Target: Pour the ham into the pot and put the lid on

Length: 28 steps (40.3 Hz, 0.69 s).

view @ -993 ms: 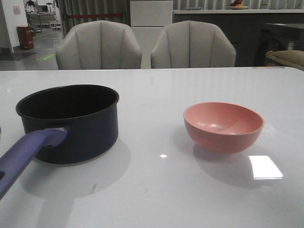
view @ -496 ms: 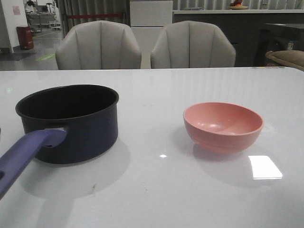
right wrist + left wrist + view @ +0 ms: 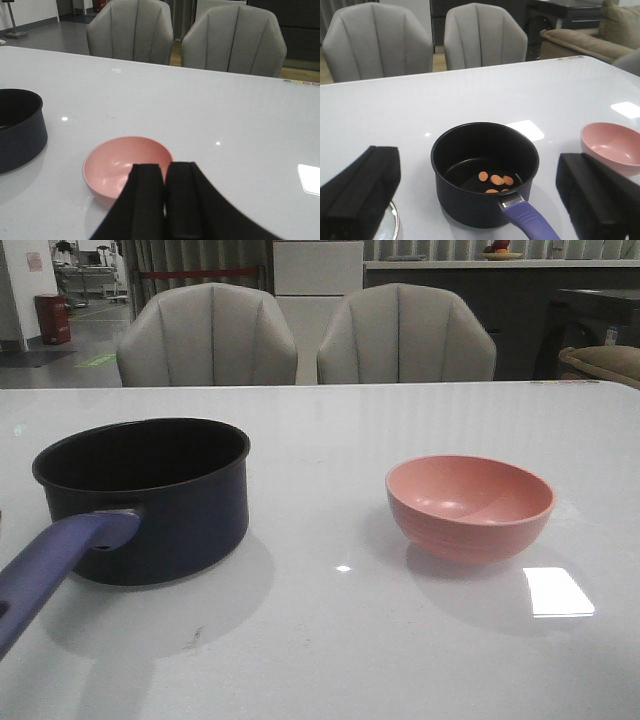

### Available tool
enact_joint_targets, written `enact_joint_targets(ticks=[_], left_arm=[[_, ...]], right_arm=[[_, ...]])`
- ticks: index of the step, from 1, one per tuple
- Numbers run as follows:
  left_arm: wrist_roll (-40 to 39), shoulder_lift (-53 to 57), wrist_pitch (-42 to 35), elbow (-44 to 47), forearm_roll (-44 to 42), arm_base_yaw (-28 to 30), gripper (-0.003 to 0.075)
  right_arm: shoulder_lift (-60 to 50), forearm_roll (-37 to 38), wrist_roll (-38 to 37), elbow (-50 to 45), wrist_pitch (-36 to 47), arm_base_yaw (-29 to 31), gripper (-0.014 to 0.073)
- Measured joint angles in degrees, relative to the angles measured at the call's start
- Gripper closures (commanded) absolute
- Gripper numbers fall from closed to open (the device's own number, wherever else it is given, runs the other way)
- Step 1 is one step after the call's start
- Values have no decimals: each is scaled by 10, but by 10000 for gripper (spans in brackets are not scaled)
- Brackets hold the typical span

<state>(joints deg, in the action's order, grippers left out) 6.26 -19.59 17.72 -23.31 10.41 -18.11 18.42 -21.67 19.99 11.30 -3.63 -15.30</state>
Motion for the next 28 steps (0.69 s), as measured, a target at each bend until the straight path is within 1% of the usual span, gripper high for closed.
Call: enact_joint_targets(ticks=[6,16,20,28], left_arm=[[-38,-85,31,-81,0,53,45],[-46,-257,106,-198,-1,162,46],[-46,-332,142,-235,-2,193,68],[-46,-475,202,-297,-1,238,141]], right_arm=[[0,0,0,0,-1,0,439],[0,0,0,0,-1,0,439],[0,0,0,0,-1,0,439],[0,0,0,0,-1,0,439]])
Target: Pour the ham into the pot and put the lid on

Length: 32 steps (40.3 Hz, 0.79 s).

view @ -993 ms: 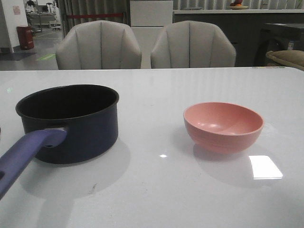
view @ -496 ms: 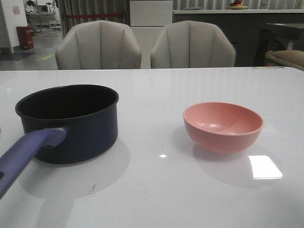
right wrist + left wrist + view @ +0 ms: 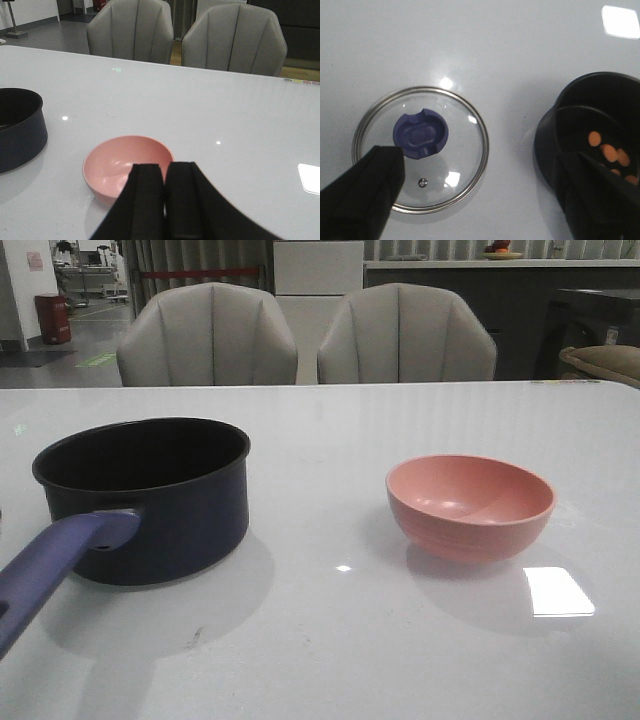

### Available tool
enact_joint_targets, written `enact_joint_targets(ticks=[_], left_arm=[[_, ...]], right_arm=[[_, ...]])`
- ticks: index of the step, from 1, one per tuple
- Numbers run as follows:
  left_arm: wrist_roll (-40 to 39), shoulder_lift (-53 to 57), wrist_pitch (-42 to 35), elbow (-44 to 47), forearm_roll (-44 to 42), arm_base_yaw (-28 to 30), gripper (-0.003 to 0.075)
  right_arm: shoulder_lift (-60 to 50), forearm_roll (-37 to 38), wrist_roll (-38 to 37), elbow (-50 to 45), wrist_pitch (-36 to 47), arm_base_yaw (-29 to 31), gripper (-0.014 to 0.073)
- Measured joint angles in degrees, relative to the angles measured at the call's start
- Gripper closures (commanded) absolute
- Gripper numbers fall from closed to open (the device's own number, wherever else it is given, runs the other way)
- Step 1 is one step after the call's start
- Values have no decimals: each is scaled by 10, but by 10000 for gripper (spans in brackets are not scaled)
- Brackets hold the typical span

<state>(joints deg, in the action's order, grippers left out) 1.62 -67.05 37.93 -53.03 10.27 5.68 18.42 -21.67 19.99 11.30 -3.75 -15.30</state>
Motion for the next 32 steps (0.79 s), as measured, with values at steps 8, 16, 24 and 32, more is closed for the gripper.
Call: enact_joint_targets(ticks=[8,16,24,32], left_arm=[[-1,-108,46,-59,1,38,155],[-1,-193,85,-118,-1,47,134],[-1,-261,116,-170,-17,47,78],[-1,-320,136,-202,-26,47,78]], right_arm=[[0,0,0,0,0,0,439],[0,0,0,0,0,0,439],[0,0,0,0,0,0,439],[0,0,0,0,0,0,439]])
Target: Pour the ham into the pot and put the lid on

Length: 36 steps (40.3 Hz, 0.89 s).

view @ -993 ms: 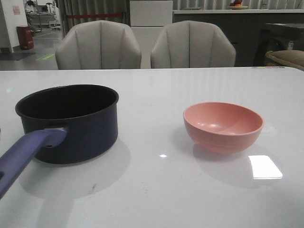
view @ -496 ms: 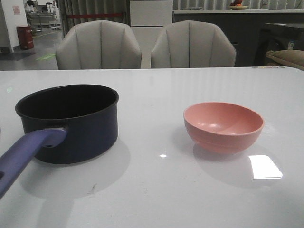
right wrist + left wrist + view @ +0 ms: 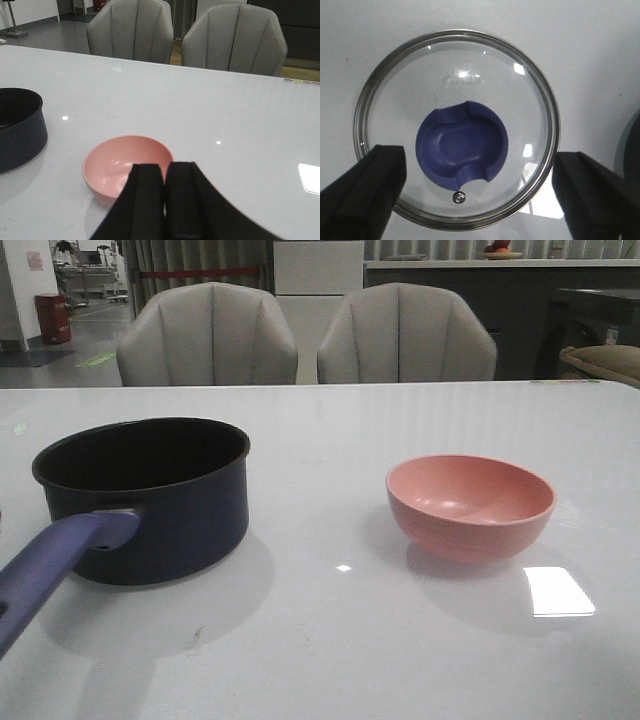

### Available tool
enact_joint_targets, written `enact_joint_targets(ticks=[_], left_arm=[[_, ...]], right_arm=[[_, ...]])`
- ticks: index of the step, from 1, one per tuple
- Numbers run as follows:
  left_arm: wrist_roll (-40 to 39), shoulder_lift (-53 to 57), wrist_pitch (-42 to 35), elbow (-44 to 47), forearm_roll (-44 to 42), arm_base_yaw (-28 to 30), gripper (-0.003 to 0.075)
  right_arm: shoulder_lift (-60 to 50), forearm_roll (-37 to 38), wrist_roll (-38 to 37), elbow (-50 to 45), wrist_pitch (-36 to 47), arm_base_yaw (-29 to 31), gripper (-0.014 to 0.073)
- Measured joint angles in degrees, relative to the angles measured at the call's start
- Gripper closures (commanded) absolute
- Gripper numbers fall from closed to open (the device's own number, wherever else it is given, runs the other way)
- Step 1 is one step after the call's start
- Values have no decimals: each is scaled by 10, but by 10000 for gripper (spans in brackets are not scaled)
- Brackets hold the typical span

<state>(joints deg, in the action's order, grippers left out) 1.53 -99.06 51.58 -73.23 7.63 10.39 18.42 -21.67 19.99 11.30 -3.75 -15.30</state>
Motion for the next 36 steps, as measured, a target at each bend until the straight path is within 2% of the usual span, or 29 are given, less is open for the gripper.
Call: enact_joint_targets(ticks=[24,30,36], left_arm=[[-1,-84,-4,-6,-5,0,90],[-1,-93,-6,-6,-11,0,201],[-1,-100,-7,-8,-14,0,356]], right_arm=[[0,0,0,0,0,0,439],[0,0,0,0,0,0,439],[0,0,0,0,0,0,439]])
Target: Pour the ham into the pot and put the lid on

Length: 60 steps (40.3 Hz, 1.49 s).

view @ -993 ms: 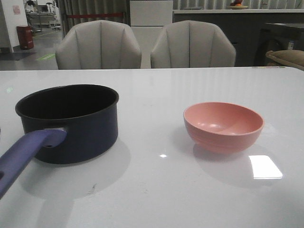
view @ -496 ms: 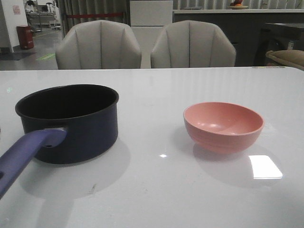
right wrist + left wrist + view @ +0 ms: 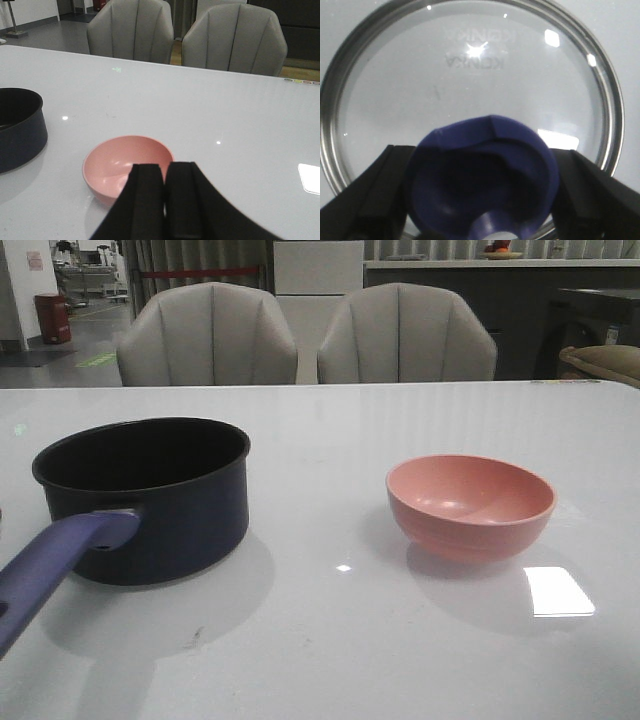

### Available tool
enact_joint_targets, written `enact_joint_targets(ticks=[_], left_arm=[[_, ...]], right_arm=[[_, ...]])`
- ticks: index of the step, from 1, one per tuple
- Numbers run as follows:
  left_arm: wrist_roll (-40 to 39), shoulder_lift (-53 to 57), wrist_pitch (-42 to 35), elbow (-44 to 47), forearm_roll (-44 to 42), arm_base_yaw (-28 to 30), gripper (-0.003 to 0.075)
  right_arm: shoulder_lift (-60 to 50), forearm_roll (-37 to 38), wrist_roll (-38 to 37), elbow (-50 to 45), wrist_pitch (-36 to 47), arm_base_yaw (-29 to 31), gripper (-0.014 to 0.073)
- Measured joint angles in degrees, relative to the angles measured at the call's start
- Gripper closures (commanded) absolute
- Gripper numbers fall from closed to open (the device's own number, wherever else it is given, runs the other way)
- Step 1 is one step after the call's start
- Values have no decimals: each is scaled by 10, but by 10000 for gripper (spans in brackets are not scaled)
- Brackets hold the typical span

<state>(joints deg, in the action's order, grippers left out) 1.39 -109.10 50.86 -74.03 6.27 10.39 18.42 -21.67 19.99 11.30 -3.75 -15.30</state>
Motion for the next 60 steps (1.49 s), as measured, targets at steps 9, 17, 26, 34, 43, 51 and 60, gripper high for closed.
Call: enact_joint_targets(ticks=[9,17,26,34,43,51,60], left_arm=[[0,-1,-7,-2,0,0,388],[0,-2,-11,-6,0,0,388],[0,9,-13,-10,0,0,388],[7,45,-14,-10,0,0,388],[55,98,8,-33,-6,-32,388],[66,118,49,-84,-5,-120,388],[67,118,71,-106,-21,-220,388]], right_arm=[[0,0,0,0,0,0,439],[0,0,0,0,0,0,439],[0,0,0,0,0,0,439],[0,0,0,0,0,0,439],[0,0,0,0,0,0,439],[0,0,0,0,0,0,439],[0,0,0,0,0,0,439]])
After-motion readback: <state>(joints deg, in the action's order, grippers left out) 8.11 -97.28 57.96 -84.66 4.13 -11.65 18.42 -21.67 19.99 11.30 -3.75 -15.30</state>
